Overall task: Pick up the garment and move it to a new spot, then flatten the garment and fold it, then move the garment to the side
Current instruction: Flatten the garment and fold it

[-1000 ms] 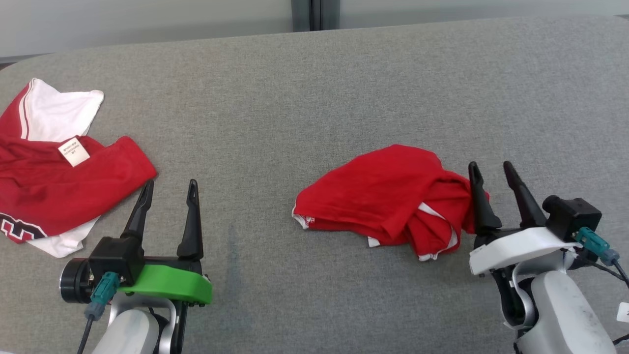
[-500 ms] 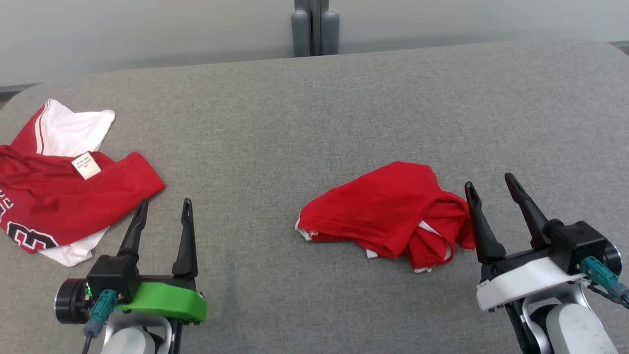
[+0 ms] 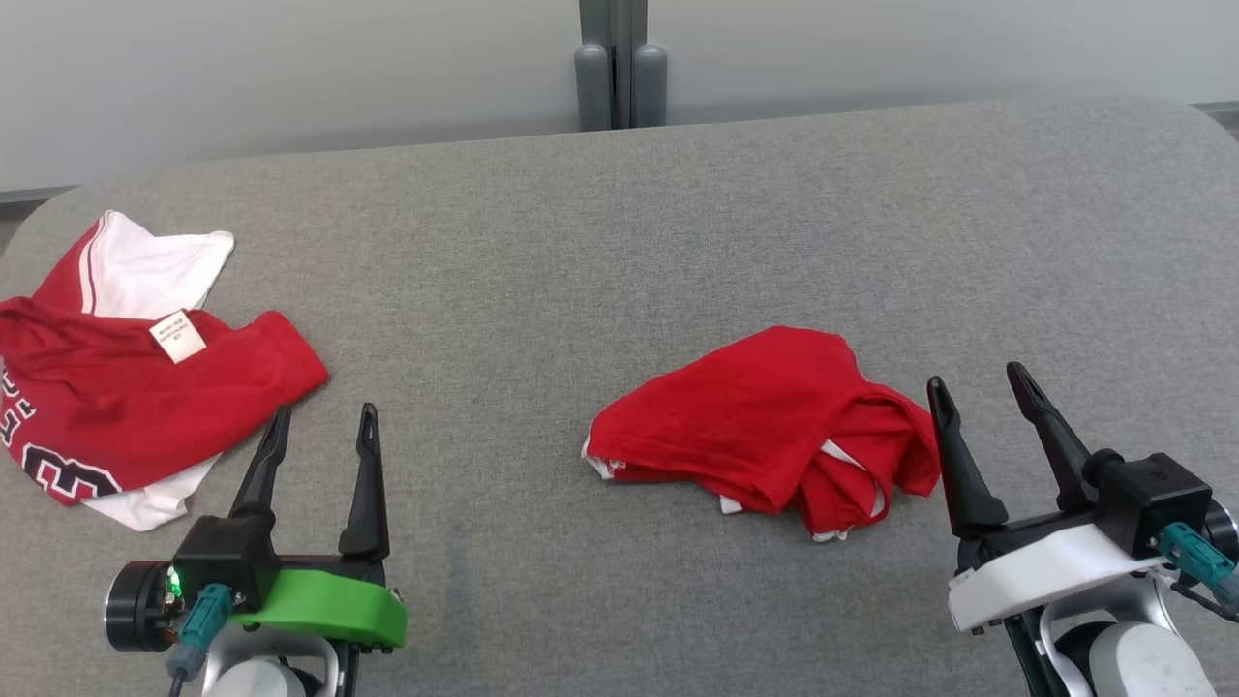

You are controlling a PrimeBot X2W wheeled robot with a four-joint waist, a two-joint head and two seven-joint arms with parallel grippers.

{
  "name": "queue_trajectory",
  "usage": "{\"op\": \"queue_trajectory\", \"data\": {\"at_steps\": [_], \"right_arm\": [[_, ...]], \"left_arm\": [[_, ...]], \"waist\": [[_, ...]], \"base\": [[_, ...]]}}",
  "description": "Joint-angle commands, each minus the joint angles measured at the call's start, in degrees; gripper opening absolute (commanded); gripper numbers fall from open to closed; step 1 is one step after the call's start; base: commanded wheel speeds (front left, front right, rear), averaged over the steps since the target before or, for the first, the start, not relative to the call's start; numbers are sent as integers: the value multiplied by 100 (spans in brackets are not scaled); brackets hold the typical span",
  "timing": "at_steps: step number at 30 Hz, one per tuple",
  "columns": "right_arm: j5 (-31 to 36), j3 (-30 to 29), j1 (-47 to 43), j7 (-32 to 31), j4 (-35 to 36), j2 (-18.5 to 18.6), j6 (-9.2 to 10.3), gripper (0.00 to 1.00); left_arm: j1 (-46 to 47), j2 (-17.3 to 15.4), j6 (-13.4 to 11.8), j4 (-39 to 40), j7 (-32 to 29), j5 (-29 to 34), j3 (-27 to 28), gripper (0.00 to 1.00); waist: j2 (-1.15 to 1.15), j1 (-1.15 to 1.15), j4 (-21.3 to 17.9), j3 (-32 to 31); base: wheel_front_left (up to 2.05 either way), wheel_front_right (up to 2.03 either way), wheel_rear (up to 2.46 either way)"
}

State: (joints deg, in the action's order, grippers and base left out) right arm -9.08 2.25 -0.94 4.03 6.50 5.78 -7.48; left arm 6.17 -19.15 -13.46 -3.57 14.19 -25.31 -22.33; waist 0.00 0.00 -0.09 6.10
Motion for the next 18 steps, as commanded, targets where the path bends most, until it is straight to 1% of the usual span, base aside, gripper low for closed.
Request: {"op": "queue_trajectory", "data": {"at_steps": [1, 6, 8, 13, 16, 18], "right_arm": [[43, 1, -48, -32, 26, 2, -3, 100], [63, 250, 96, -169, -24, 144, -3, 100], [67, 534, 180, -286, -96, 233, -3, 100], [9, 1507, 371, -663, -523, 531, -2, 100], [71, 1847, 508, -776, -798, 678, -2, 100], [152, 1974, 626, -782, -958, 750, -2, 100]], "left_arm": [[-43, -52, -21, 24, -1, 24, -5, 100], [66, -63, -32, 54, -14, 34, -22, 100], [137, -58, -27, 67, -16, 46, -31, 100], [287, 6, 21, 51, 2, 71, -83, 100], [396, 57, 47, 25, 18, 75, -103, 100], [461, 89, 70, 2, 35, 81, -112, 100]], "waist": [[0, 0, -1, 13], [0, 0, 23, 114], [0, 0, 51, 189], [0, 0, 167, 394], [0, 0, 250, 536], [0, 0, 289, 626]], "base": [[0, 0, 0], [0, 0, 0], [0, 0, 0], [0, 0, 0], [0, 0, 0], [0, 0, 0]]}}
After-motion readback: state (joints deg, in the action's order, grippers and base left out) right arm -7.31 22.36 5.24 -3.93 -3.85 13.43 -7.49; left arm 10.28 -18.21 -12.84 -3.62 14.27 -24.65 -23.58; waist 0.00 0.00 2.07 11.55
